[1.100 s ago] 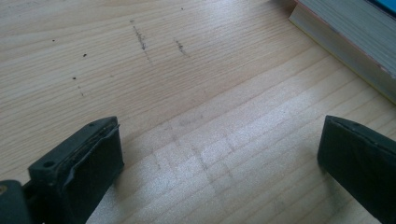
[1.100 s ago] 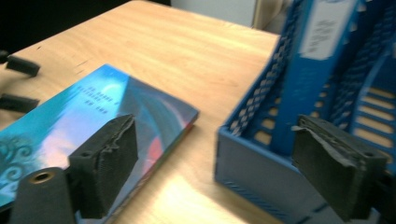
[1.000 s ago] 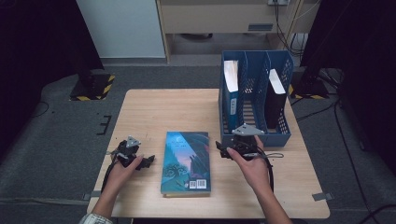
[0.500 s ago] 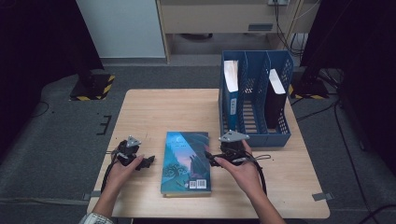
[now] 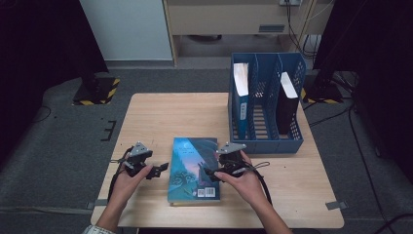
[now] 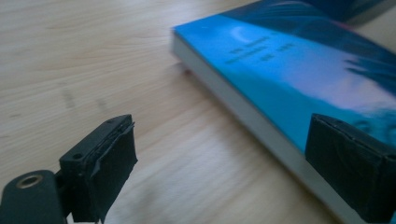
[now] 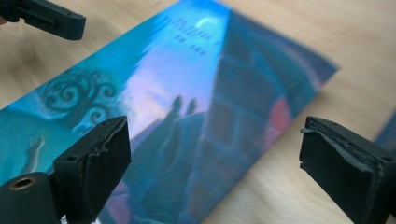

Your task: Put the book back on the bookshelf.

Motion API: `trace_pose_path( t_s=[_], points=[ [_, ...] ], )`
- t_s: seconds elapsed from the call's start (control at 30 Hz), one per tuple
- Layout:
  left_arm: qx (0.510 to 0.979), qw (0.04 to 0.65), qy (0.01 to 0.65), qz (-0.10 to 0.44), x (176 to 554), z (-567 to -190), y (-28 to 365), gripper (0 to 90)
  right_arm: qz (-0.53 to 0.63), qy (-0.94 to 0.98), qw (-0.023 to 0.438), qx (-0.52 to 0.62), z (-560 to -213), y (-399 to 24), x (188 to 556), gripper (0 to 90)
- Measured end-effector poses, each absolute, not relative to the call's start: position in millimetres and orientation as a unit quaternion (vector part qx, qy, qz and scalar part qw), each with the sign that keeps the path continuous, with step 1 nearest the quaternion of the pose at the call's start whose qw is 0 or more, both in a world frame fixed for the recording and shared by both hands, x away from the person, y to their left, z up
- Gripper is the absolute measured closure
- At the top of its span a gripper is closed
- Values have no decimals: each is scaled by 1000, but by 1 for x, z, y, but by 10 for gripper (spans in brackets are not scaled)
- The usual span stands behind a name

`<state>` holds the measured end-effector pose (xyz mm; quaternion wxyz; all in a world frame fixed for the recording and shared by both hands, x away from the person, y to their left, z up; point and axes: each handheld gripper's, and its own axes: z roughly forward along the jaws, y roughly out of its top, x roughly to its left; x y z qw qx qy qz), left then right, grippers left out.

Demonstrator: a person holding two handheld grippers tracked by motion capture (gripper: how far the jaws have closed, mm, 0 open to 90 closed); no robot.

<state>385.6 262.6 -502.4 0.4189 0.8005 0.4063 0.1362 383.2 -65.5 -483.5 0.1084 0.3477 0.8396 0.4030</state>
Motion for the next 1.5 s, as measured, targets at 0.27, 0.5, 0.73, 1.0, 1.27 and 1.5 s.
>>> trace_pose_path(
  t_s=[0.27, 0.5, 0.73, 1.0, 1.27, 1.5],
  points=[
    [817, 421, 378, 109, 378, -502, 237, 123, 386, 853, 82, 342, -502, -46, 376, 92],
    [838, 401, 358, 93, 375, -508, 225, 179, 382, 851, 89, 349, -504, -49, 378, 82],
    [835, 407, 362, 74, 376, -510, 225, 223, 374, 850, 66, 365, -512, -53, 380, 36],
    [832, 413, 363, 70, 379, -512, 226, 215, 377, 849, 53, 367, -513, -58, 377, 61],
    [828, 420, 367, 67, 384, -514, 230, 218, 371, 854, 58, 361, -510, -56, 375, 88],
    [826, 422, 368, 66, 390, -515, 236, 219, 373, 857, 57, 350, -510, -50, 369, 88]
  ],
)
